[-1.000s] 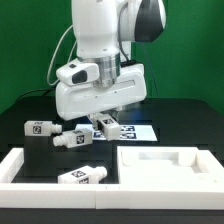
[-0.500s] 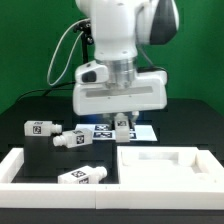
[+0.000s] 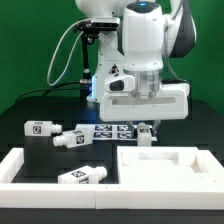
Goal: Assemble one leg
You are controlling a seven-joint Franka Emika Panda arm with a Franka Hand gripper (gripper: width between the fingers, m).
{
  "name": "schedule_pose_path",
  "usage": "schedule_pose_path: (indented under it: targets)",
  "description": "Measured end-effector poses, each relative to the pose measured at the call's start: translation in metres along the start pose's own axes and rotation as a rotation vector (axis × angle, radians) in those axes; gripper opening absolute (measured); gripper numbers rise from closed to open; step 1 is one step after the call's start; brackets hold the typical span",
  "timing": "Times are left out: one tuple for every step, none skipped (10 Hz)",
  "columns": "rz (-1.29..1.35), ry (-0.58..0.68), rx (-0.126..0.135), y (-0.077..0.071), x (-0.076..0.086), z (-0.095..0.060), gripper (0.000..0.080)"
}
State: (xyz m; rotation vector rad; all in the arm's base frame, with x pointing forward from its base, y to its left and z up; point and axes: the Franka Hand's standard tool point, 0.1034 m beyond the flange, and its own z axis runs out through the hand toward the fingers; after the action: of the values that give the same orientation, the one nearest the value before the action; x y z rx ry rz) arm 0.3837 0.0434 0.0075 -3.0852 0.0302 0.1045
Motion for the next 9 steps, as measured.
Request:
schedule_pose_path:
  targets:
    - [-0.001,0.0,0.001,-0.001,0.001,0.0,0.0284]
    - [-0.002,0.0,0.0,-0.001,0.001,0.0,0.0355]
    - [-0.002,-0.012,0.002,-0.002,0.0,0.0,0.0355]
    - [0.0,-0.056,0.01,-0.002,0.001,-0.002,0.0553]
    - [0.01,-0.087,0.02,0.001,0.013,-0.012,0.0624]
    - [0.017,-0.157,0.033,0.001,0.021,-0.019,0.0624]
    - [0.021,-0.261,0.049,-0.002,0.028,-0.028,0.0644]
    - [0.022,-0.367,0.056,-0.001,0.041,-0.034,0.0644]
    - [0.068,-0.417,0.054,0.0,0.049,-0.033,0.0649]
